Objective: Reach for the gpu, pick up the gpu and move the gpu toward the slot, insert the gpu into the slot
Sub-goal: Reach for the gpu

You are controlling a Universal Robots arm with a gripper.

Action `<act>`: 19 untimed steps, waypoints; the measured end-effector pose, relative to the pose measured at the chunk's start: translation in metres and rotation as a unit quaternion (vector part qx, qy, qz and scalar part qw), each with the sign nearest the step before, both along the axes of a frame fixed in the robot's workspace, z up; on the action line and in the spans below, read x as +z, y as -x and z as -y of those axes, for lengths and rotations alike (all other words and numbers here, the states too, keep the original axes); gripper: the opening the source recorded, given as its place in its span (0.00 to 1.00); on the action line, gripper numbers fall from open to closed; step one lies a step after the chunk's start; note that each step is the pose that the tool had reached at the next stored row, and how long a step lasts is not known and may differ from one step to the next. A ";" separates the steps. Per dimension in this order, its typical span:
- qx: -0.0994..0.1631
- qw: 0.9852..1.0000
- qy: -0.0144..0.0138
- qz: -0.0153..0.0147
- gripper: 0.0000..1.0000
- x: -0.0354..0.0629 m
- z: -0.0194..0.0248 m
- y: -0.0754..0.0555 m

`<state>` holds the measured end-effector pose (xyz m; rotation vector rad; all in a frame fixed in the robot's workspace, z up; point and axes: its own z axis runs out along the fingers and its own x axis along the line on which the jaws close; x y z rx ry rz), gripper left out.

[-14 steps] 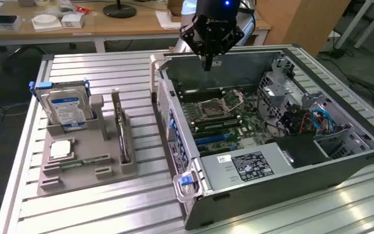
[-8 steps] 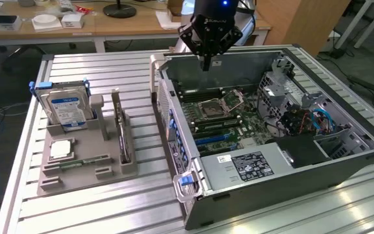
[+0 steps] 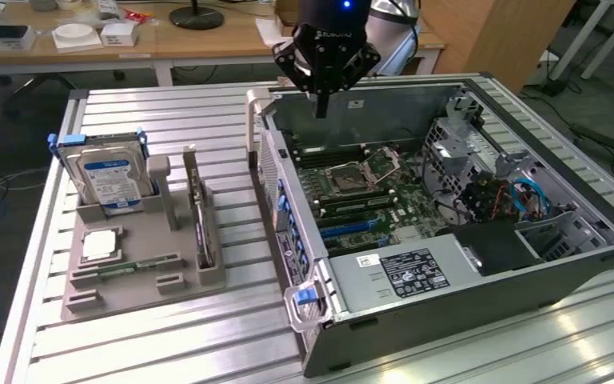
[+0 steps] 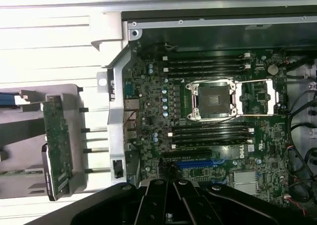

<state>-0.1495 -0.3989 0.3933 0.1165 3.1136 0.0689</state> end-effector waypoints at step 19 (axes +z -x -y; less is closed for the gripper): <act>0.000 1.000 0.000 0.000 0.10 0.0000 0.0000 0.034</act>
